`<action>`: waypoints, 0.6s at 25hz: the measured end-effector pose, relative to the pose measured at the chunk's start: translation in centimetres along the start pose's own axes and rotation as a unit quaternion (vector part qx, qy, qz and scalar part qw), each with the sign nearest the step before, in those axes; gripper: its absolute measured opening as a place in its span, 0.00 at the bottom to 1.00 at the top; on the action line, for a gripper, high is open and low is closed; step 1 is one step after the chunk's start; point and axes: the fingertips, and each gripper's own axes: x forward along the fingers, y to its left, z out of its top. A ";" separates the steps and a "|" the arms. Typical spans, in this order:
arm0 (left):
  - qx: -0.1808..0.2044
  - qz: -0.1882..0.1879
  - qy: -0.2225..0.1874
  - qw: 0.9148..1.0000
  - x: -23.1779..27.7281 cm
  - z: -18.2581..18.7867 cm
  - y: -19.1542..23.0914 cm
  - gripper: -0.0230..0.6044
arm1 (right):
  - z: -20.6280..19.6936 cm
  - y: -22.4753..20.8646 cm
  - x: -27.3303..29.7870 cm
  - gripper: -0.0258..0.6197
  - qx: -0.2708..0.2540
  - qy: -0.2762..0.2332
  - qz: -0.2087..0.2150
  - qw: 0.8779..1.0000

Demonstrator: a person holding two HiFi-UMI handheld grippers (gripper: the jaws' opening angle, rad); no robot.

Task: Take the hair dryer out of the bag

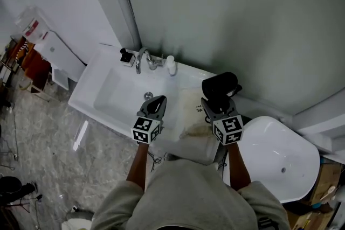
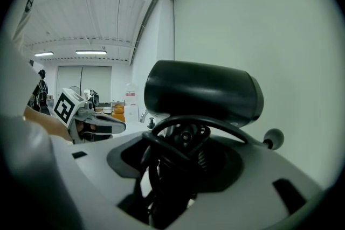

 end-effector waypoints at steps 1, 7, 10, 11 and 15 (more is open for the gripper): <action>-0.001 0.005 -0.001 1.000 -0.3 0.0 0.3 0.06 | 0.0 0.3 0.2 0.42 -0.002 0.000 0.004 1.000; -0.004 0.027 -0.006 1.000 -1.8 0.1 1.6 0.06 | -0.1 1.9 1.1 0.42 -0.005 0.002 0.022 1.000; -0.006 0.033 -0.009 0.999 -2.3 0.3 1.8 0.06 | -0.1 2.4 1.2 0.42 -0.009 0.003 0.027 1.000; -0.007 0.034 -0.010 0.999 -2.4 0.3 1.8 0.06 | -0.2 2.6 1.3 0.42 -0.009 0.004 0.028 1.000; -0.006 0.031 -0.011 0.999 -2.2 0.5 1.8 0.06 | -0.3 2.8 1.6 0.42 -0.009 0.008 0.030 0.999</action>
